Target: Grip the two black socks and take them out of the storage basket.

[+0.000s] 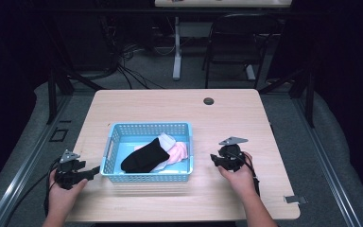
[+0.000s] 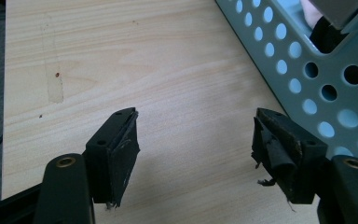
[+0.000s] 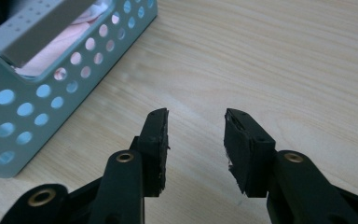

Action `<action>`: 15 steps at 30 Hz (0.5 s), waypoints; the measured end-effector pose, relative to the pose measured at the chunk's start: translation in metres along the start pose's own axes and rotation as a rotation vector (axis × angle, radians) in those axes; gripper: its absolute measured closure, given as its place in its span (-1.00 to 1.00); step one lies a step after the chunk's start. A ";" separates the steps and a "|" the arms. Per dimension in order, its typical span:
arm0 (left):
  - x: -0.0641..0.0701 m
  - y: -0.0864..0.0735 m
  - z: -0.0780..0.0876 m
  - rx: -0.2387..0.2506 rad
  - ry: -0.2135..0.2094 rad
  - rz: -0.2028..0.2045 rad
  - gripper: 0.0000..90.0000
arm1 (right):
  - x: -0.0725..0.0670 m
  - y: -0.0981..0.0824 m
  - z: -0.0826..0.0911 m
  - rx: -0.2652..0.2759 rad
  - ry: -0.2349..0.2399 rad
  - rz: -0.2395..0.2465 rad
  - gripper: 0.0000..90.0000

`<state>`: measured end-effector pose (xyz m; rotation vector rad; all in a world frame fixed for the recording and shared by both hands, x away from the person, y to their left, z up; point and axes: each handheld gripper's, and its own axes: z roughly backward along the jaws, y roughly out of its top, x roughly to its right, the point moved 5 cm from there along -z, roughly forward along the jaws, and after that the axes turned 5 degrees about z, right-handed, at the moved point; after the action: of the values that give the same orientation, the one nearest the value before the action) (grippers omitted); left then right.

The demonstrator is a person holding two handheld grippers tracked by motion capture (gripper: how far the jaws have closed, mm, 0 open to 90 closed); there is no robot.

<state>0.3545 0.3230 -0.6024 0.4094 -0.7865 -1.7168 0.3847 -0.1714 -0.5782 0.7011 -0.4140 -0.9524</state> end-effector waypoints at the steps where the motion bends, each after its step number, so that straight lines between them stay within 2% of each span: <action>1: 0.000 0.000 0.000 -0.001 0.001 0.001 -0.35 | -0.002 0.002 0.001 0.007 0.005 0.009 0.31; 5: -0.001 -0.001 -0.001 -0.003 0.002 0.005 -0.40 | -0.007 0.008 0.004 0.014 0.021 0.011 0.26; 9: 0.000 -0.002 0.000 -0.002 0.002 0.008 -0.43 | -0.014 0.024 0.014 0.030 0.047 0.029 0.24; 15: 0.000 0.000 0.001 0.008 0.016 0.005 -0.43 | -0.017 0.039 0.025 0.032 0.062 0.050 0.22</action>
<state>0.3539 0.3234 -0.6019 0.4260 -0.7821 -1.7042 0.3839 -0.1510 -0.5336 0.7443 -0.3908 -0.8767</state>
